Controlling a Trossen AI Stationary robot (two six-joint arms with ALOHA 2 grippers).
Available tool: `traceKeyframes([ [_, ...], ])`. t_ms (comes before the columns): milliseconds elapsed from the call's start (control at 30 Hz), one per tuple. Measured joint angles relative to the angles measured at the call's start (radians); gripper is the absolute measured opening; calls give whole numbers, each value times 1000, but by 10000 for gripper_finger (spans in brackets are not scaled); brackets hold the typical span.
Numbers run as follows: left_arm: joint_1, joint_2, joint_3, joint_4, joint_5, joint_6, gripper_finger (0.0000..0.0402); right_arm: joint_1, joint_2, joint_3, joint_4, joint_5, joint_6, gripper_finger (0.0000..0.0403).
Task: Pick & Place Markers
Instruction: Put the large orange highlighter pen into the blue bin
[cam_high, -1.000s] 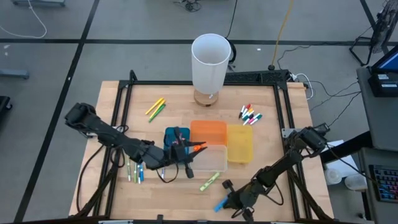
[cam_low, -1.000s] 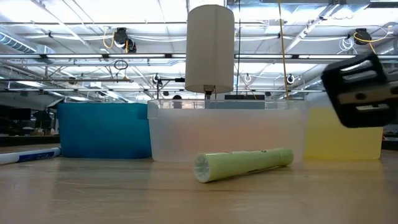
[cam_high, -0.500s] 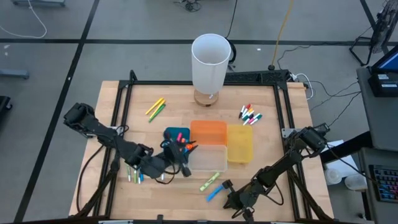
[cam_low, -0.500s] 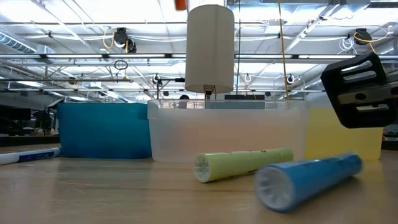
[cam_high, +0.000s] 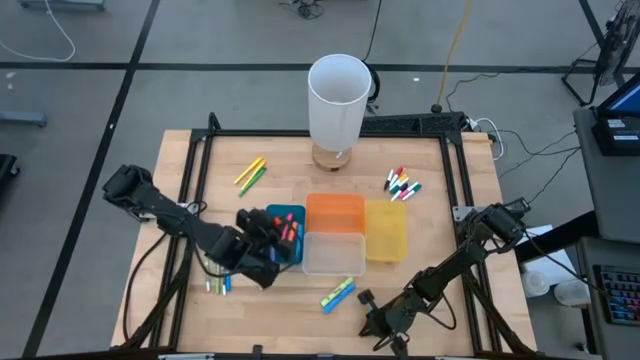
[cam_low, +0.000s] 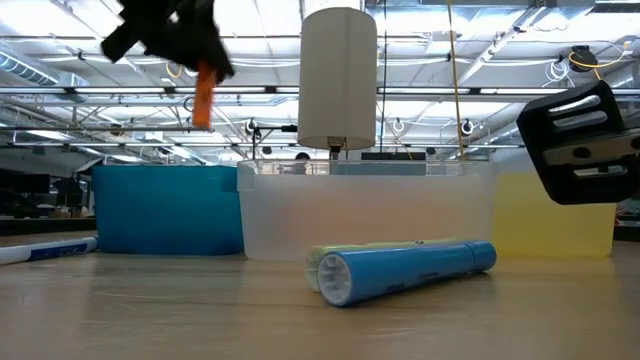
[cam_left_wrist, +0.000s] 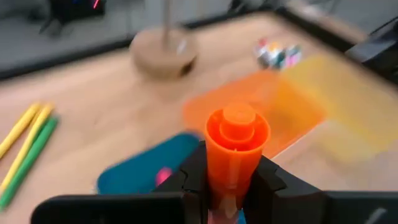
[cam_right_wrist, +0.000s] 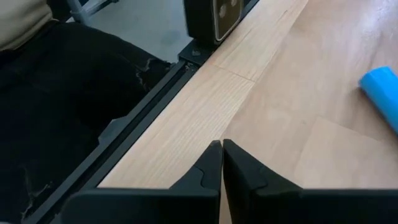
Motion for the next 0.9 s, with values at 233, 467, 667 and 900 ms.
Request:
traceKeyframes([
  [233, 52, 1, -22, -41, 174, -32, 58, -1, 0, 0, 8, -4, 0, 0],
  [467, 118, 1, -78, -5, 373, 42, 58, -1, 0, -1, 14, -4, 0, 0],
  [667, 156, 1, -141, 101, 441, 119, 65, -1, 0, -1, 14, -3, 0, 0],
  [900, 161, -12, -143, 131, 440, 184, 156, -1, -18, -2, -28, -1, -25, 5],
])
